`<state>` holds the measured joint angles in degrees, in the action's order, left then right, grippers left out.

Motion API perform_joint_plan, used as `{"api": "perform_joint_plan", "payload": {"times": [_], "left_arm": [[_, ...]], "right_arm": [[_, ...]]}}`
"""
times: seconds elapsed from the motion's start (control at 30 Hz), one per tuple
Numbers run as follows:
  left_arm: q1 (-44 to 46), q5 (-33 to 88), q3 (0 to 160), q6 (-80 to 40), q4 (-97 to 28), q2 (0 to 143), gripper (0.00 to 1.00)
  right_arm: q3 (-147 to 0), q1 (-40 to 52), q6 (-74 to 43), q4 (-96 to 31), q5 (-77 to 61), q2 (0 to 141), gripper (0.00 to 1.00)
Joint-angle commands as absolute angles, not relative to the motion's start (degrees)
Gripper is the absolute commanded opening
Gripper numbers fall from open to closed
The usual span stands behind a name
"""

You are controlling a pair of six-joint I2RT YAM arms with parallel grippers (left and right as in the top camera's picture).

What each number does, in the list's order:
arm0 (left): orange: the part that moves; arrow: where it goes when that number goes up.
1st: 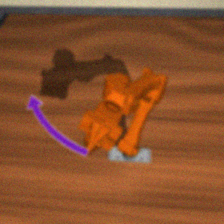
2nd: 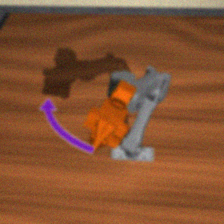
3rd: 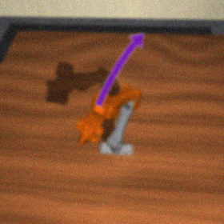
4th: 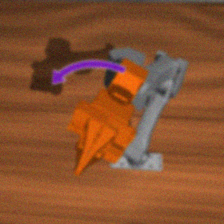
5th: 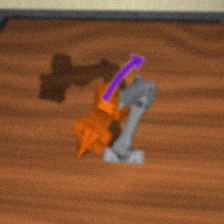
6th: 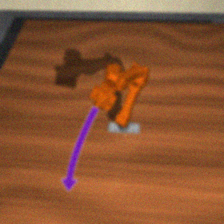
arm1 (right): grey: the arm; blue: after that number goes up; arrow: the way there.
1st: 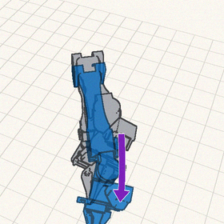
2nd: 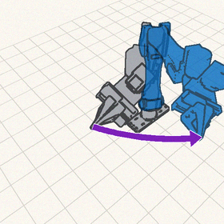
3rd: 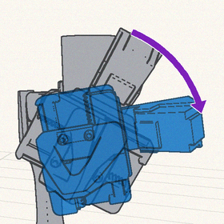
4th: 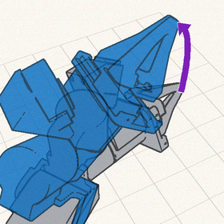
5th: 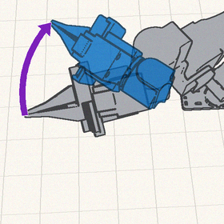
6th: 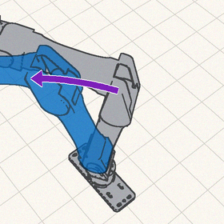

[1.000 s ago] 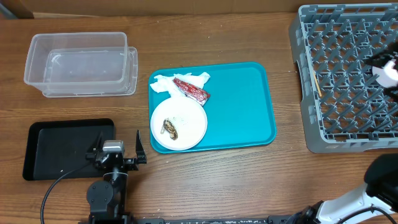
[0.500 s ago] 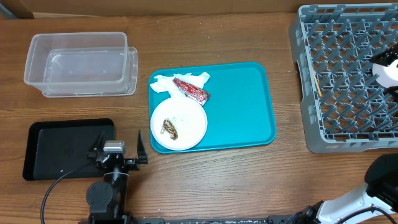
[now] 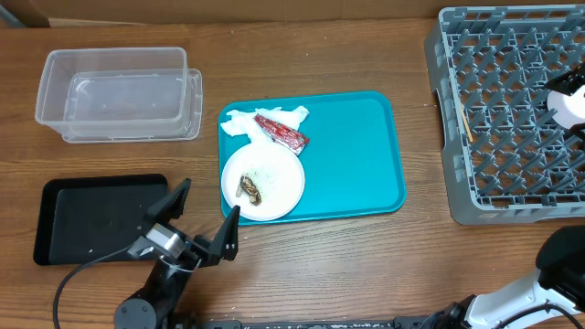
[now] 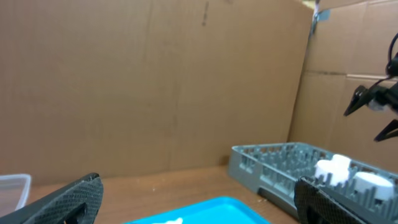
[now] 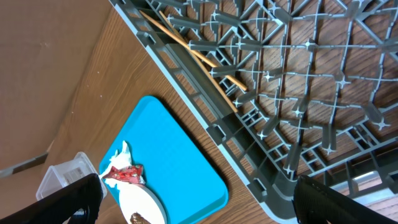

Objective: Sort waste into correct bins and load items into the dishwasher
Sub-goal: 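Reach the left gripper over the red wrapper on the teal tray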

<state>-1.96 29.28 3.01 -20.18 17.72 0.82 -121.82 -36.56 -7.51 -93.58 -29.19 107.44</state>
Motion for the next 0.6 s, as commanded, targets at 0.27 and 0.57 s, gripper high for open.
{"api": "perform_joint_plan", "payload": {"times": [0.27,0.57], "left_arm": [[-1.8,33.4,58.8,-0.2,-31.0,43.7,1.0],[3.0,44.7,92.2,-9.3,-50.9,79.2,1.0]], "right_arm": [[-122.2,-36.4,-7.7,-93.3,-29.6,107.2,1.0],[-122.2,-36.4,-7.7,-93.3,-29.6,107.2,1.0]]}}
